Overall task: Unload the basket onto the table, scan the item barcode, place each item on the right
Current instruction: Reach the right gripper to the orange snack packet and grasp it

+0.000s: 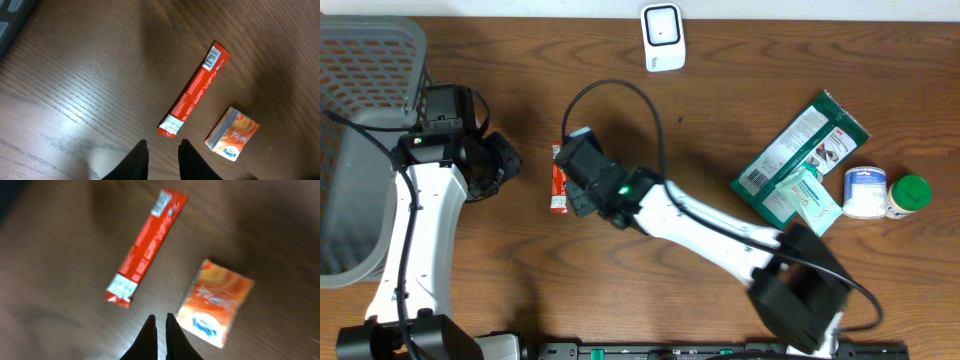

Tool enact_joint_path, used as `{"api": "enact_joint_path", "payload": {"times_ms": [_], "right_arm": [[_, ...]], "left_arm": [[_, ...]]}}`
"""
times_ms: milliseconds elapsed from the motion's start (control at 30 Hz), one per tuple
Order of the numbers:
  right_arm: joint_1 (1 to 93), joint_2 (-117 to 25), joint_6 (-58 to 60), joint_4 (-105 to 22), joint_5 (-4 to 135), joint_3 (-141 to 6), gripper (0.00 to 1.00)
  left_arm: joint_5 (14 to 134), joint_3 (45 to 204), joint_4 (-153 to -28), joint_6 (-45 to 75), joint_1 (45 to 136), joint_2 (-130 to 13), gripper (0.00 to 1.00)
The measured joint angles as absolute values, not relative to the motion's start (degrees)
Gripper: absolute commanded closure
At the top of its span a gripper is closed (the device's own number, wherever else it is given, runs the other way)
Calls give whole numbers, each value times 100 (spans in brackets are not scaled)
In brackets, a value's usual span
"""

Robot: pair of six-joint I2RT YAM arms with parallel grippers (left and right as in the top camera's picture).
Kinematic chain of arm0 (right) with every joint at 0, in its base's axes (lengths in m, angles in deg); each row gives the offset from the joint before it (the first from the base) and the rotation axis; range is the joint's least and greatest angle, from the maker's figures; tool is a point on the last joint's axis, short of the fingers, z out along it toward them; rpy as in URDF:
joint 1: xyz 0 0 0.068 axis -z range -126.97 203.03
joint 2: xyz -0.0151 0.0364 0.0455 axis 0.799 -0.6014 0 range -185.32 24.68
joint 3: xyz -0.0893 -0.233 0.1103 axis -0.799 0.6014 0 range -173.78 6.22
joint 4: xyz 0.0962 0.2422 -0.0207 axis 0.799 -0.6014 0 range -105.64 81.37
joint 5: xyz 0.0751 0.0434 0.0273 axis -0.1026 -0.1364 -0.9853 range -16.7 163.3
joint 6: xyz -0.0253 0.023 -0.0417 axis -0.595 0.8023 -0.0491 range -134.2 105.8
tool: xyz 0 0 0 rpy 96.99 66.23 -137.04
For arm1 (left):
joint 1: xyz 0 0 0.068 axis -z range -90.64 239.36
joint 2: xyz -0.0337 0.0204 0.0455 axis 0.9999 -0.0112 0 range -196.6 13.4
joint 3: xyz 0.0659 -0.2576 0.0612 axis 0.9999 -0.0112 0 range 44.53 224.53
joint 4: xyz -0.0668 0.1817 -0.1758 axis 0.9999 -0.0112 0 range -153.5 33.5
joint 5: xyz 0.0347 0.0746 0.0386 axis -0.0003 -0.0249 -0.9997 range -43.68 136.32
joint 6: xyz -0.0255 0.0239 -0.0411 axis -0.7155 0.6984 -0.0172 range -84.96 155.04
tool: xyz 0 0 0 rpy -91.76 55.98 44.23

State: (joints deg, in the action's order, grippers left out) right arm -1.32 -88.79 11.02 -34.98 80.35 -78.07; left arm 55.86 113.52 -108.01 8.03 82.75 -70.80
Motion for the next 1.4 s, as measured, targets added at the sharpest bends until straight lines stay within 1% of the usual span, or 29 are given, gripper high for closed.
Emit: {"api": "enact_joint_path", "payload": {"times_ms": [100, 200, 367, 433, 533, 667, 700, 800, 867, 900, 1000, 1033, 1133, 1267, 1400], "right_arm": [[-197, -9335, 1108, -3138, 8107, -7800, 97], [-206, -9591, 1108, -3068, 8098, -7800, 99], [-202, -9690, 1110, -3704, 8308, -7798, 99], [-193, -9685, 1110, -3933, 8516, -7798, 97], [-103, -9596, 1029, -4099, 8577, -7794, 87], [-20, -9176, 380, -4058, 8339, -7792, 68], [-20, -8988, 230, -4084, 8299, -7792, 66], [-25, -8498, -81, -4187, 8277, -7794, 68], [-22, -8308, -315, -4209, 8330, -7805, 68], [-22, -8304, -457, -4213, 8387, -7811, 66], [-25, -8553, -793, -4283, 8533, -7811, 63], [-22, -8662, -866, -4287, 8562, -7811, 62], [-25, -9185, -1025, -4252, 8870, -7811, 62], [-25, -9537, -1132, -4220, 9095, -7803, 62], [-35, -9602, -1265, -4156, 9206, -7803, 62]], "left_arm": [[5575, 11350, -10812, 801, 8277, -7080, 76], [5534, 11350, -10814, 801, 8277, -7080, 76], [5529, 11350, -10814, 801, 8277, -7080, 76], [5532, 11350, -10814, 801, 8277, -7080, 76], [5529, 11350, -10814, 801, 8277, -7080, 75], [5529, 11350, -10814, 801, 8277, -7080, 75], [5529, 11350, -10816, 801, 8277, -7080, 75], [5523, 11350, -10814, 801, 8277, -7080, 75], [5514, 11350, -10816, 801, 8277, -7080, 70], [5514, 11350, -10814, 799, 8277, -7080, 68], [5514, 11350, -10816, 783, 8277, -7080, 64], [5512, 11350, -10814, 783, 8277, -7080, 61], [5512, 11350, -10816, 792, 8277, -7080, 55], [5512, 11350, -10814, 783, 8277, -7080, 53], [5512, 11350, -10814, 786, 8277, -7080, 53]]}}
